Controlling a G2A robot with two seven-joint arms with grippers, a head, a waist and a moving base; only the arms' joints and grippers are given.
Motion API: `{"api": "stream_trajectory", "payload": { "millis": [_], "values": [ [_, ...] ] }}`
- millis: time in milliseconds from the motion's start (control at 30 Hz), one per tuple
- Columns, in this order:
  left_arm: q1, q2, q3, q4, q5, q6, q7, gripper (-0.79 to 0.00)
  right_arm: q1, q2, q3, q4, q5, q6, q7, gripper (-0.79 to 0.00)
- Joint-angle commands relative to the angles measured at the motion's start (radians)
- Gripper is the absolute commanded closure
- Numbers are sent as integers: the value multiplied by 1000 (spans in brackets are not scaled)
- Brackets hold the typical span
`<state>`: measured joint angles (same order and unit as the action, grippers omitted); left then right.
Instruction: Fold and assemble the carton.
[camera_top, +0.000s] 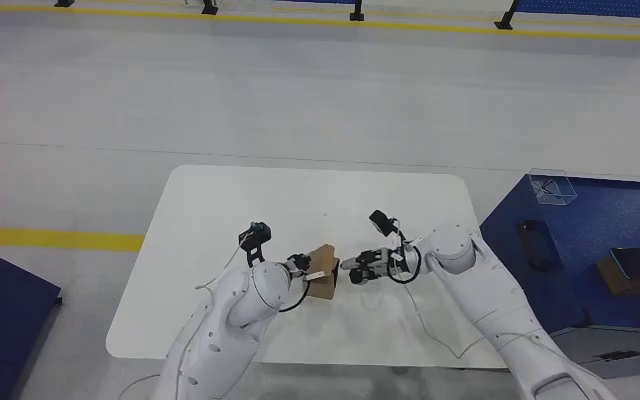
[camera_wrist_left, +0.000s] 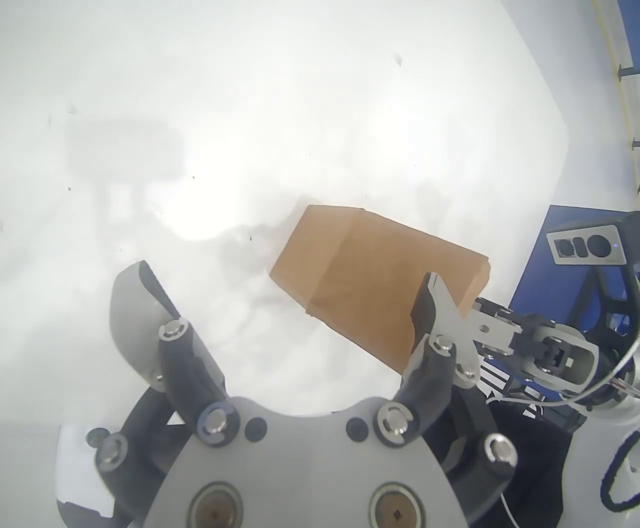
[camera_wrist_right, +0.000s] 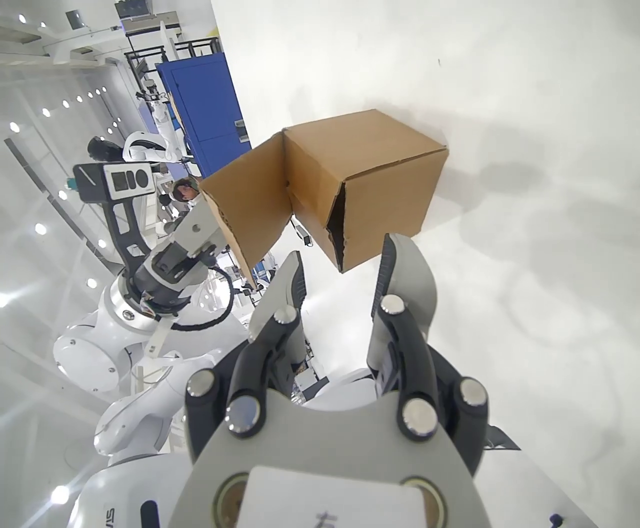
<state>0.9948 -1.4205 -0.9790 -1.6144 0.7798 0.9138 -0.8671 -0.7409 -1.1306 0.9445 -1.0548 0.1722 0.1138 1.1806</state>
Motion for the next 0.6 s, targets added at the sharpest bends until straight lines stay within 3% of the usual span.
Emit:
{"api": "stream_trajectory", "payload": {
  "millis": [0, 567],
  "values": [
    [-4, -3, 10, 11, -4, 2, 1, -785, -1, -1, -2, -2, 6, -7, 0, -296],
    [0, -13, 40, 30, -12, 8, 22, -785, -3, -4, 5, 0, 18, -20, -33, -302]
  ]
}}
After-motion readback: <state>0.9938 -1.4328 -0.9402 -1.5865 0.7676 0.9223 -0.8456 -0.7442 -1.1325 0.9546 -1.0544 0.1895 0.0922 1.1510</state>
